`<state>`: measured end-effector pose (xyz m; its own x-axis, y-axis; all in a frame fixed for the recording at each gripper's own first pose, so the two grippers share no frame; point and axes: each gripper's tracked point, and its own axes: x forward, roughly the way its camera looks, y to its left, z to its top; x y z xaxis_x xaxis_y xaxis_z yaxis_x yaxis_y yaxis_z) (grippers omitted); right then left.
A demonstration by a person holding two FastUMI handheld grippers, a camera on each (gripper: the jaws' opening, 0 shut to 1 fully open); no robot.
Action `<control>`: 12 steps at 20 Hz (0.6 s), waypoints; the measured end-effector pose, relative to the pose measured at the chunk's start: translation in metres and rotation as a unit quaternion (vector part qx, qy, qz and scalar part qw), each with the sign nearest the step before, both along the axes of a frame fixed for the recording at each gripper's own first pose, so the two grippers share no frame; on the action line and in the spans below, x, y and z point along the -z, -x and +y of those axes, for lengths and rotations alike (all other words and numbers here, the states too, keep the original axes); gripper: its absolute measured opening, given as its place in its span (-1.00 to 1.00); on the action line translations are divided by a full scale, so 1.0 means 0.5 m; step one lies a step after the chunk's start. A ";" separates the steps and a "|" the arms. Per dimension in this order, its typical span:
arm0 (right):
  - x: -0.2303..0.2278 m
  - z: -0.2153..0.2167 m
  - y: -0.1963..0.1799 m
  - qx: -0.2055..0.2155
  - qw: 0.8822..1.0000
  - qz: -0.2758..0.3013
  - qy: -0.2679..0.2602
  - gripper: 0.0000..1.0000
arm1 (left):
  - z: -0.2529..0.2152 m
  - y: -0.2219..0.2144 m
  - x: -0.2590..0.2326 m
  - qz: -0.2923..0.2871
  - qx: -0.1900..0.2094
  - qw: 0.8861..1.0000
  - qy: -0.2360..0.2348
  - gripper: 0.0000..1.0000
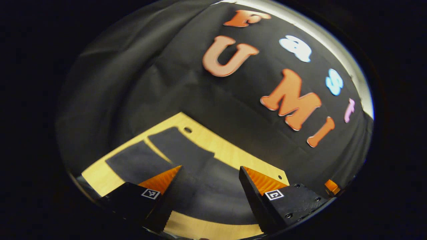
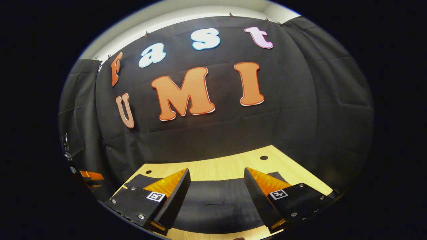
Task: Grasp the waist and the cuffs of the jeans and fold them to make the two legs overlap; first hold the waist and fold one-third of the jeans toward the cuffs, then hold the cuffs and fold the remaining one-third in the same direction to finish folding.
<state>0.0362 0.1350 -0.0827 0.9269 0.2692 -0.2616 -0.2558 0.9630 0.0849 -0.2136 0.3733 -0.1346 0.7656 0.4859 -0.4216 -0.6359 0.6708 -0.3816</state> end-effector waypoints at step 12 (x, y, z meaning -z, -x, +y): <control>0.072 0.067 -0.019 -0.053 0.994 0.078 -0.049 0.94 | 0.083 0.155 0.336 0.036 -0.160 0.962 0.216 0.96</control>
<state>0.0455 0.1687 -0.1184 0.8425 0.3942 -0.3673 -0.3319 0.9167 0.2227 -0.2911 0.4148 -0.3026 0.5662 0.4599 -0.6840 -0.8194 0.2242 -0.5276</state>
